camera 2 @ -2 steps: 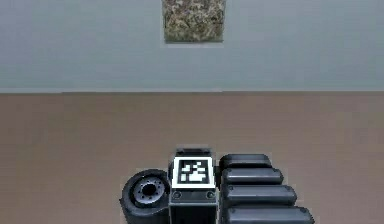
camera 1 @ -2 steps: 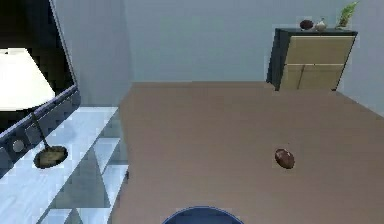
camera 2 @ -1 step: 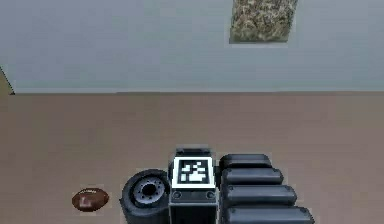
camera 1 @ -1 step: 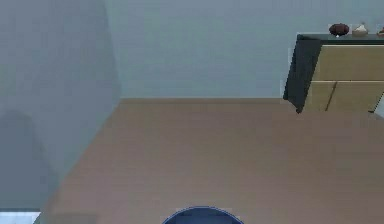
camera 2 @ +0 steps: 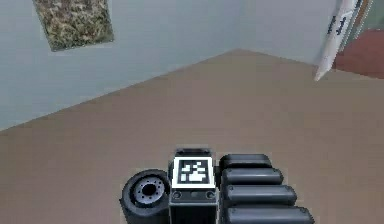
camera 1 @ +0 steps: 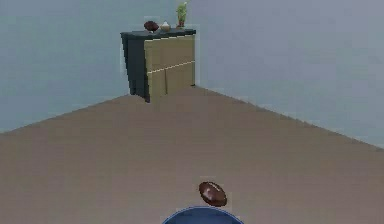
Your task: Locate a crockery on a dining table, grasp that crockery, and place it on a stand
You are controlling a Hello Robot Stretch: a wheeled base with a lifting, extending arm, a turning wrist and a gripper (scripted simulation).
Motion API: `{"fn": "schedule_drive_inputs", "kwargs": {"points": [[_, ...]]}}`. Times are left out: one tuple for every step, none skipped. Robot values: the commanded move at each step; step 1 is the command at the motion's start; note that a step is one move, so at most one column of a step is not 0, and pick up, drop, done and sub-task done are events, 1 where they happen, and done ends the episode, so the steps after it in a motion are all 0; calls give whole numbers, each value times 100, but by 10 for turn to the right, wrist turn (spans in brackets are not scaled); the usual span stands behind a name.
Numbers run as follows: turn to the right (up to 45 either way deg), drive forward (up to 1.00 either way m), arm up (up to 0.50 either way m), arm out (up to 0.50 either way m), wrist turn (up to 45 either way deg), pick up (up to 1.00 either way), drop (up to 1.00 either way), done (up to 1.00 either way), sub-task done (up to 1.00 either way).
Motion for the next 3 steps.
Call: {"fn": "schedule_drive_inputs", "kwargs": {"points": [[360,0,0,0,0,0,0,0,0],[-450,0,0,0,0,0,0,0,0],[-330,0,0,0,0,0,0,0,0]]}}
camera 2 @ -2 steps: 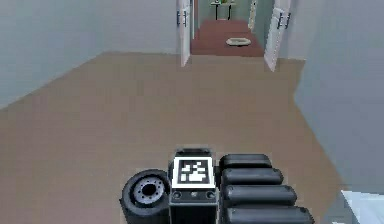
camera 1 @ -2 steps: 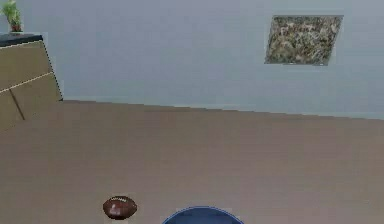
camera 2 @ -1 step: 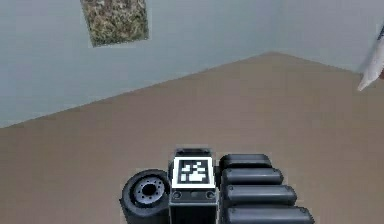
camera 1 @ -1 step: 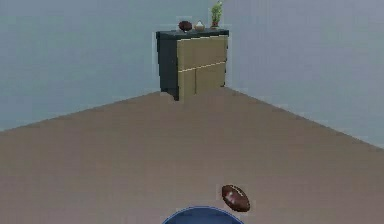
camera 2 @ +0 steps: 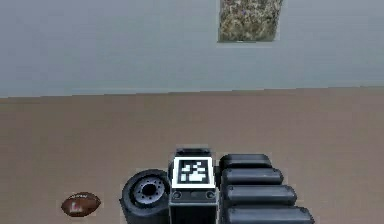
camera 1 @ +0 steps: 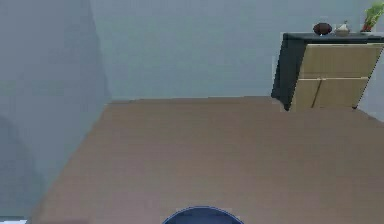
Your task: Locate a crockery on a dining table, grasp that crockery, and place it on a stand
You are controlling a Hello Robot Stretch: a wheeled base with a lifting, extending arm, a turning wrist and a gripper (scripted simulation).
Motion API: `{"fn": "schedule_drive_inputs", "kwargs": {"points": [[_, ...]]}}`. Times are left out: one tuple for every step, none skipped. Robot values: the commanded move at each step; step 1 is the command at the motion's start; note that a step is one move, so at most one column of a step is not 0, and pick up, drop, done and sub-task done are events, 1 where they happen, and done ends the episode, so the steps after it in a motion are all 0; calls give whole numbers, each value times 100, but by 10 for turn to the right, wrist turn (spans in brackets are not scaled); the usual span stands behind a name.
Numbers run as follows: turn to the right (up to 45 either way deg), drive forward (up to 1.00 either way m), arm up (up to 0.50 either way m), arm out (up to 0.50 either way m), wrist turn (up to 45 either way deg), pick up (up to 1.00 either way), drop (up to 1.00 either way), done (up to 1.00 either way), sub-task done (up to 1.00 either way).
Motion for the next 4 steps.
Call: {"fn": "schedule_drive_inputs", "kwargs": {"points": [[450,0,0,0,0,0,0,0,0],[330,0,0,0,0,0,0,0,0],[-450,0,0,0,0,0,0,0,0],[-420,0,0,0,0,0,0,0,0]]}}
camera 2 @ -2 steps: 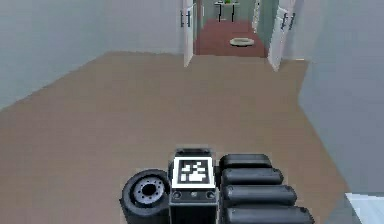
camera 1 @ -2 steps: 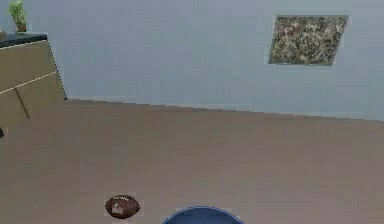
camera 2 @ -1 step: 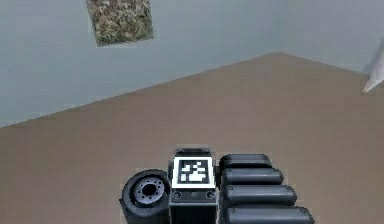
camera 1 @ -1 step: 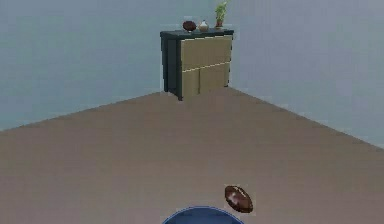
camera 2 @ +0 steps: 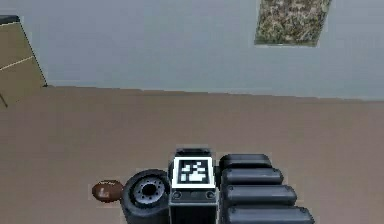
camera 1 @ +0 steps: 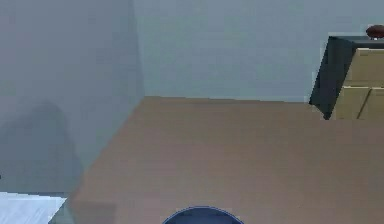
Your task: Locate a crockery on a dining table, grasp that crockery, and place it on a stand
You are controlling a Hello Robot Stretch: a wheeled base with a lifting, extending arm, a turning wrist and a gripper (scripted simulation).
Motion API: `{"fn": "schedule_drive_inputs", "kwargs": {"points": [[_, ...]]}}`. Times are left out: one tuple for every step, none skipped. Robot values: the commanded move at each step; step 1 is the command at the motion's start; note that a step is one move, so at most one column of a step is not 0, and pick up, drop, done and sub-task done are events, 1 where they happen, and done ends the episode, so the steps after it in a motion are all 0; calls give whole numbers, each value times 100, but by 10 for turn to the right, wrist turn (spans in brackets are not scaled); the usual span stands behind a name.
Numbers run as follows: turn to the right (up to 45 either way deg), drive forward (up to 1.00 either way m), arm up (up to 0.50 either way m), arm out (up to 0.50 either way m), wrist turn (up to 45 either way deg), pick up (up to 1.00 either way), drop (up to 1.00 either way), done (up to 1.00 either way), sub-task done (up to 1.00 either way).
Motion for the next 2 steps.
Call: {"fn": "schedule_drive_inputs", "kwargs": {"points": [[450,0,0,0,0,0,0,0,0],[450,0,0,0,0,0,0,0,0]]}}
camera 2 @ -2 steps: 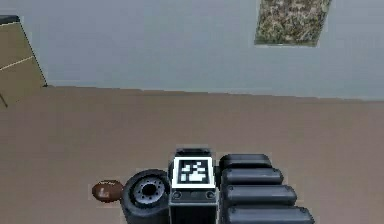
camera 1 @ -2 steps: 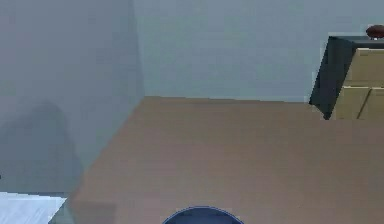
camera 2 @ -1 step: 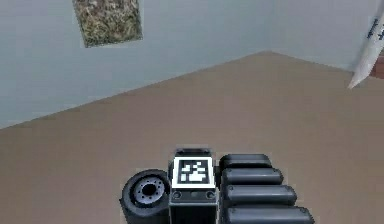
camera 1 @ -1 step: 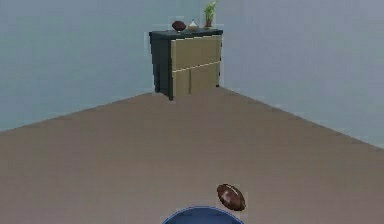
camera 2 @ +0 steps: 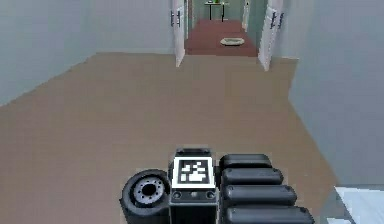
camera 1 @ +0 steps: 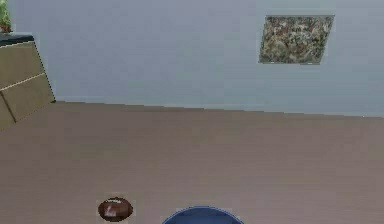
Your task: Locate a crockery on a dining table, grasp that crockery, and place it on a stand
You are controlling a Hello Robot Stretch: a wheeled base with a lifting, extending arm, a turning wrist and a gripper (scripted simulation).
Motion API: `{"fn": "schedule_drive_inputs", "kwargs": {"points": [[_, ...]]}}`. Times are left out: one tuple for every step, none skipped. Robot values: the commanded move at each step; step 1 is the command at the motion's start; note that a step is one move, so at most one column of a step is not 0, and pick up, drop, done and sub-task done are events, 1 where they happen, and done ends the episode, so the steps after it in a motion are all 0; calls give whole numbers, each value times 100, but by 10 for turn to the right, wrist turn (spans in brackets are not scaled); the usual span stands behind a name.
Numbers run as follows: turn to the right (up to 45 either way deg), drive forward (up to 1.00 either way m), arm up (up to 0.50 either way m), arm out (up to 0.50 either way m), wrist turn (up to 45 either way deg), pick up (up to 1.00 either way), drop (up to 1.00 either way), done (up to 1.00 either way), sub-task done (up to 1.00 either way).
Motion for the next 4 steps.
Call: {"fn": "schedule_drive_inputs", "kwargs": {"points": [[90,0,0,0,0,0,0,0,0],[450,0,0,0,0,0,0,0,0],[450,0,0,0,0,0,0,0,0],[450,0,0,0,0,0,0,0,0]]}}
